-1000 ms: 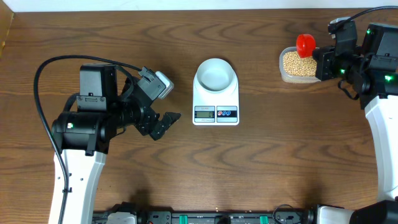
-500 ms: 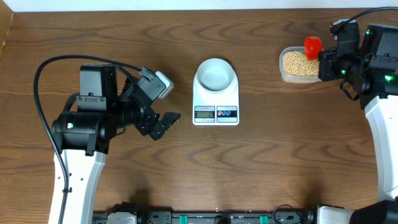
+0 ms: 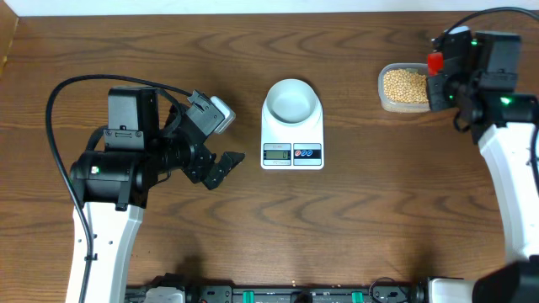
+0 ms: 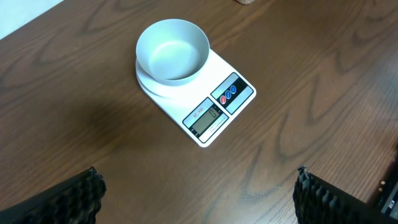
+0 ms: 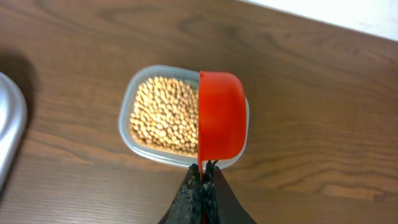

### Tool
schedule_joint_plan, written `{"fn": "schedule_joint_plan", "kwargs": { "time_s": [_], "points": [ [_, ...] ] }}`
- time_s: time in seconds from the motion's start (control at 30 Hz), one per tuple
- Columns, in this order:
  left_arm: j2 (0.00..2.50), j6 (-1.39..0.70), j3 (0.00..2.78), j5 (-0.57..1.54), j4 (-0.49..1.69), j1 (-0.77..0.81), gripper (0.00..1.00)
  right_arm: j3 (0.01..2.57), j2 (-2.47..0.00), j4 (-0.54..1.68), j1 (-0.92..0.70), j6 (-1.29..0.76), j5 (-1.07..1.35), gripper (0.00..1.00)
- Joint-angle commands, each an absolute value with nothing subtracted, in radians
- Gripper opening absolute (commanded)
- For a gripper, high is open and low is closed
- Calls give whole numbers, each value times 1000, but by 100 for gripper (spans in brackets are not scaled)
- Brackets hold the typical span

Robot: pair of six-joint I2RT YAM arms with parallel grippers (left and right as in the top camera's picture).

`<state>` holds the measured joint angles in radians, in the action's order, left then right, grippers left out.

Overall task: Scoop item into bowl and weigh 50g on scale
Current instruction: 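Lower the red scoop into the soybean tub with the right gripper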

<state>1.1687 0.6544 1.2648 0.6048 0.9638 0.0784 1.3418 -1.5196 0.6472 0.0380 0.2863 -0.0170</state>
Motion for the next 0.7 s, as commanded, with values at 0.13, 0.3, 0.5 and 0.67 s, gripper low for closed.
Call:
{"fn": "schedule_joint_plan", "kwargs": {
  "time_s": [0.13, 0.3, 0.5, 0.67],
  "points": [
    [1163, 649, 1293, 628, 964, 72, 99, 1361, -1608, 636, 20, 323, -122, 1],
    [1163, 649, 1293, 628, 964, 72, 99, 1361, -1668, 628, 19, 323, -122, 1],
    [1163, 649, 1293, 628, 964, 72, 99, 1361, -1721, 555, 18, 323, -137, 1],
    [1163, 649, 1293, 628, 964, 72, 99, 1361, -1750, 543, 18, 334, -177, 1]
  ]
}}
